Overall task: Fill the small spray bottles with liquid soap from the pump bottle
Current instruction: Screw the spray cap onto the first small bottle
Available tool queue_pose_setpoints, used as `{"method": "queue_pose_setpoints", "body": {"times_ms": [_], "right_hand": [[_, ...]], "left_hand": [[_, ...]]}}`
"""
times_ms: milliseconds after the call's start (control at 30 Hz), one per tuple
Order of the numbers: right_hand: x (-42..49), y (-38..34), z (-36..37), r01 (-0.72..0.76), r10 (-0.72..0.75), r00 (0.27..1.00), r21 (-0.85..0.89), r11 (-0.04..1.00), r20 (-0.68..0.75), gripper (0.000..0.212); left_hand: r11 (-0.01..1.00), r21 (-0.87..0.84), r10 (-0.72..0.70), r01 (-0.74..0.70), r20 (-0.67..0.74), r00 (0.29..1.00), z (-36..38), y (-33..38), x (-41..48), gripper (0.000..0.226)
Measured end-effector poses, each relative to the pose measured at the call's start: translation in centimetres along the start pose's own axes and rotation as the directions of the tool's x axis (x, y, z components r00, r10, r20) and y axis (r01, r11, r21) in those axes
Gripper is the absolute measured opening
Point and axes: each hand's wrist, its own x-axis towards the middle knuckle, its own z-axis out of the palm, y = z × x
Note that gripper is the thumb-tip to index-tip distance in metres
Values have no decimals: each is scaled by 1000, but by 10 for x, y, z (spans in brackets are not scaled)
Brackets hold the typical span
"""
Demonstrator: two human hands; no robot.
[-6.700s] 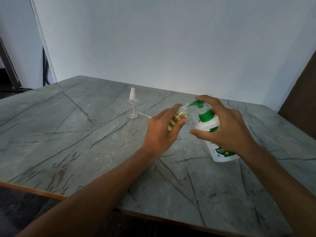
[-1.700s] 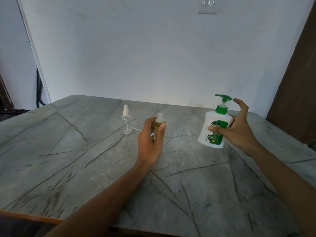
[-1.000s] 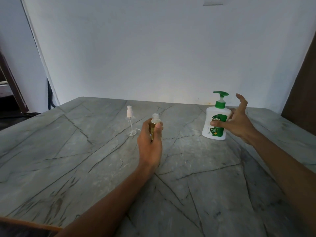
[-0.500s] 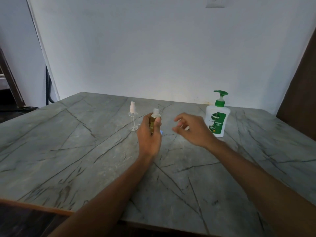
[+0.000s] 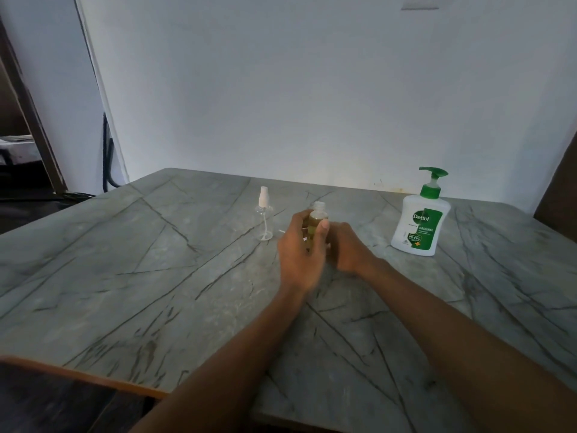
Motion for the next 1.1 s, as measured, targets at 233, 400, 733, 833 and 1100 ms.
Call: {"method": "queue_pose_setpoints", "body": {"times_ms": [233, 400, 733, 833, 1100], "right_hand": [[-39, 5, -107, -40, 36, 978, -19, 999, -207, 25], [-57, -26, -174, 58, -79, 946, -76, 995, -314, 20], [-45, -45, -186, 300, -363, 924, -359, 884, -122, 21], [-40, -45, -184, 319, -389, 911, -366, 874, -135, 21], [-35, -48, -185, 334, -406, 906, -386, 860, -119, 21]], "left_hand": [[1000, 14, -12, 11, 43, 999, 0, 4, -1, 44], [999, 15, -37, 36, 56, 998, 0, 7, -2, 49], [1000, -5, -14, 14, 126, 992, 0, 14, -6, 43], [1000, -10, -12, 13, 133, 991, 1, 13, -6, 42], [1000, 2, 1, -2, 152, 988, 1, 12, -5, 43]]}}
